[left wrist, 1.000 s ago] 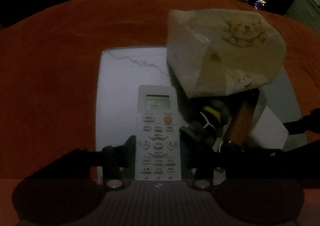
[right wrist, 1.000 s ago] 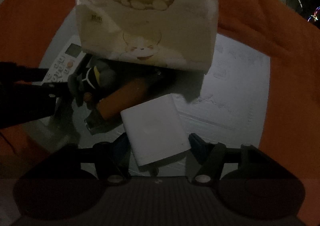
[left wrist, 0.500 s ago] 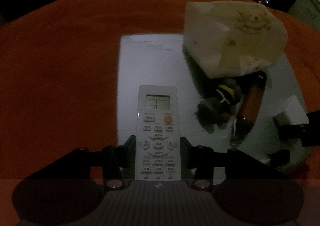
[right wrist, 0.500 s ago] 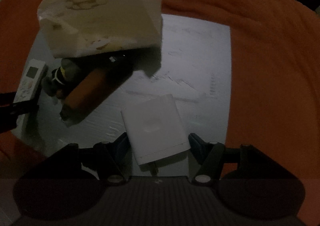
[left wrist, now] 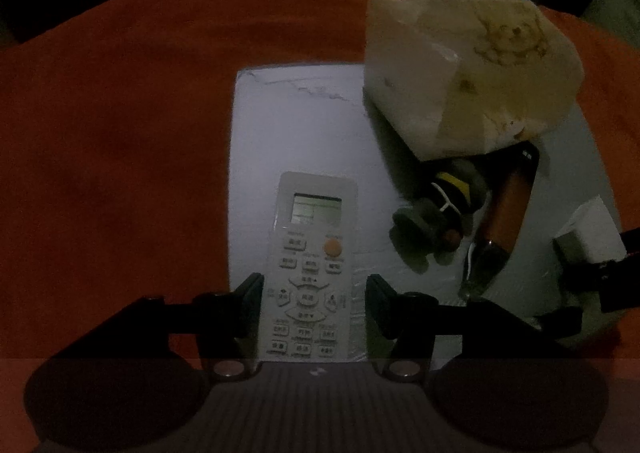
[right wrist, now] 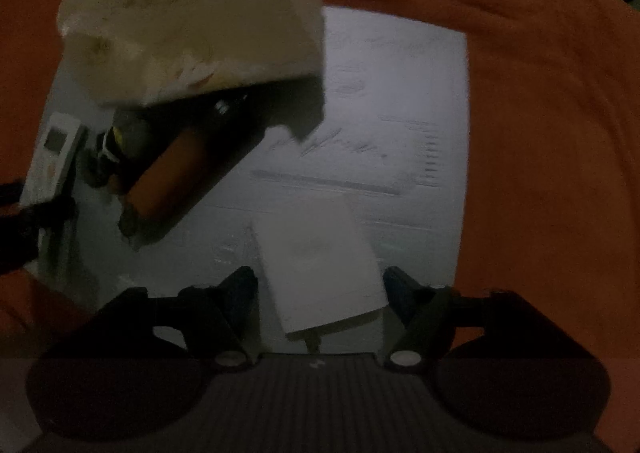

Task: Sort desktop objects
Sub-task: 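Close the left gripper on the white remote while the right gripper grasps the white charger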

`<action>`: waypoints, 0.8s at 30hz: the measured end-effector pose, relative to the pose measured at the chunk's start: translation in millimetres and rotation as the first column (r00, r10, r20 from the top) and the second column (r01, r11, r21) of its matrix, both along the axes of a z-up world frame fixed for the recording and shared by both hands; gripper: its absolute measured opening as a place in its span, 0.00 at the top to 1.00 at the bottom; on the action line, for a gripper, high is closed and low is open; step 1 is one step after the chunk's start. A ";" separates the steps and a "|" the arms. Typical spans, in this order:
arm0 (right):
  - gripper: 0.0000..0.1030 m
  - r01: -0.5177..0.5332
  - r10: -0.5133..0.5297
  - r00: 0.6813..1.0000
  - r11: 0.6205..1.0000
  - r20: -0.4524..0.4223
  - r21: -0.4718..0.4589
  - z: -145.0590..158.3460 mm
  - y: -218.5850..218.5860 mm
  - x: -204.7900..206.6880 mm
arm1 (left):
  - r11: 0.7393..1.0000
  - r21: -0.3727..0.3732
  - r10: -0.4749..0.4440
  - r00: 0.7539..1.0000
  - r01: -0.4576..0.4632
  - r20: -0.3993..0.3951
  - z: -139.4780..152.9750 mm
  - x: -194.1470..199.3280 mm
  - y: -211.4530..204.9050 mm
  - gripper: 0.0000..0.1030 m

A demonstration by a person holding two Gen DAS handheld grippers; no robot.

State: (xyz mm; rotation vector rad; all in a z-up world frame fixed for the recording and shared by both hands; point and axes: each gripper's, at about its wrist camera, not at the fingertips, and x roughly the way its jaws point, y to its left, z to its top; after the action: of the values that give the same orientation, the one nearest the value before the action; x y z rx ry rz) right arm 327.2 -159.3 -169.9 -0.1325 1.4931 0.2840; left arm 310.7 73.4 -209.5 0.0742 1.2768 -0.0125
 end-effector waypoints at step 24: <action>0.42 -0.036 0.036 0.996 0.999 0.086 0.005 18.1 -5.5 -25.8 | 0.998 -0.061 0.024 1.000 -0.024 0.006 15.4 -15.9 11.7 0.61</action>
State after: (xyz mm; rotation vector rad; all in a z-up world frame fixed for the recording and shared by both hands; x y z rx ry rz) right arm 301.4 -164.8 -151.8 -0.1644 1.4055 0.3088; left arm 294.7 85.2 -194.1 0.0065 1.2699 -0.0306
